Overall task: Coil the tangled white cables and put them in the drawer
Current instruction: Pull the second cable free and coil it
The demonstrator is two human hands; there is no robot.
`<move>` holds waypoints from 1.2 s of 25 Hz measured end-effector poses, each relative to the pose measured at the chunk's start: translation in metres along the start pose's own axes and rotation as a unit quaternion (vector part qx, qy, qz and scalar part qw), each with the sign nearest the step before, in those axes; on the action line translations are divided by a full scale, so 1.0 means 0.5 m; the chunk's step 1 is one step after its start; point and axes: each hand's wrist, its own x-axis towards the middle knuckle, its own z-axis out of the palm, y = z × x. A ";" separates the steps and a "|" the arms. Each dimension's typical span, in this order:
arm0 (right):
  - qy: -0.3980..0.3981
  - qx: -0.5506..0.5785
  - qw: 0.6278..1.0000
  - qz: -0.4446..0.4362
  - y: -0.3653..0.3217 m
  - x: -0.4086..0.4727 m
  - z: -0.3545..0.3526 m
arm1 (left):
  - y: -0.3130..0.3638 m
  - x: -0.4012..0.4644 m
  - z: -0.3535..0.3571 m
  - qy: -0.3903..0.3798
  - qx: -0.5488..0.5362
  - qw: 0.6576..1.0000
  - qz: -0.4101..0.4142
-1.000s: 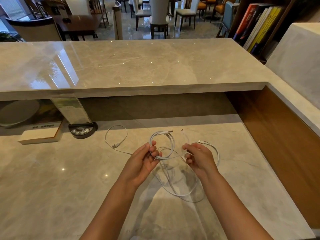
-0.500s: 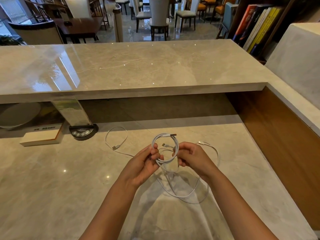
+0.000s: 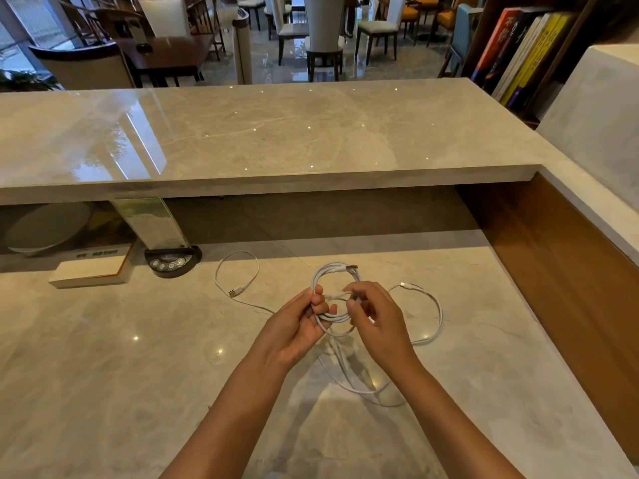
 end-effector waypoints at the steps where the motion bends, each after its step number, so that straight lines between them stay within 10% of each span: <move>1: 0.020 0.002 1.000 -0.001 0.001 0.001 0.001 | -0.002 0.000 0.001 0.000 -0.001 1.000 -0.001; 8: 0.219 0.052 0.973 0.047 -0.022 0.001 -0.027 | -0.011 0.009 0.007 0.007 0.011 1.000 0.005; 14: 0.297 0.343 0.853 0.258 -0.021 0.038 -0.109 | -0.010 0.001 0.010 -0.055 0.051 0.997 0.005; 17: 0.223 0.421 0.817 0.325 -0.023 0.044 -0.128 | -0.010 -0.002 0.014 -0.066 0.138 0.988 0.031; 24: -0.005 -0.042 0.967 0.250 -0.031 0.091 -0.146 | 0.005 -0.020 0.028 -0.140 0.289 0.946 0.042; 30: -0.272 -0.077 0.943 0.176 -0.076 0.124 -0.168 | 0.025 -0.029 0.030 -0.160 0.319 0.934 0.018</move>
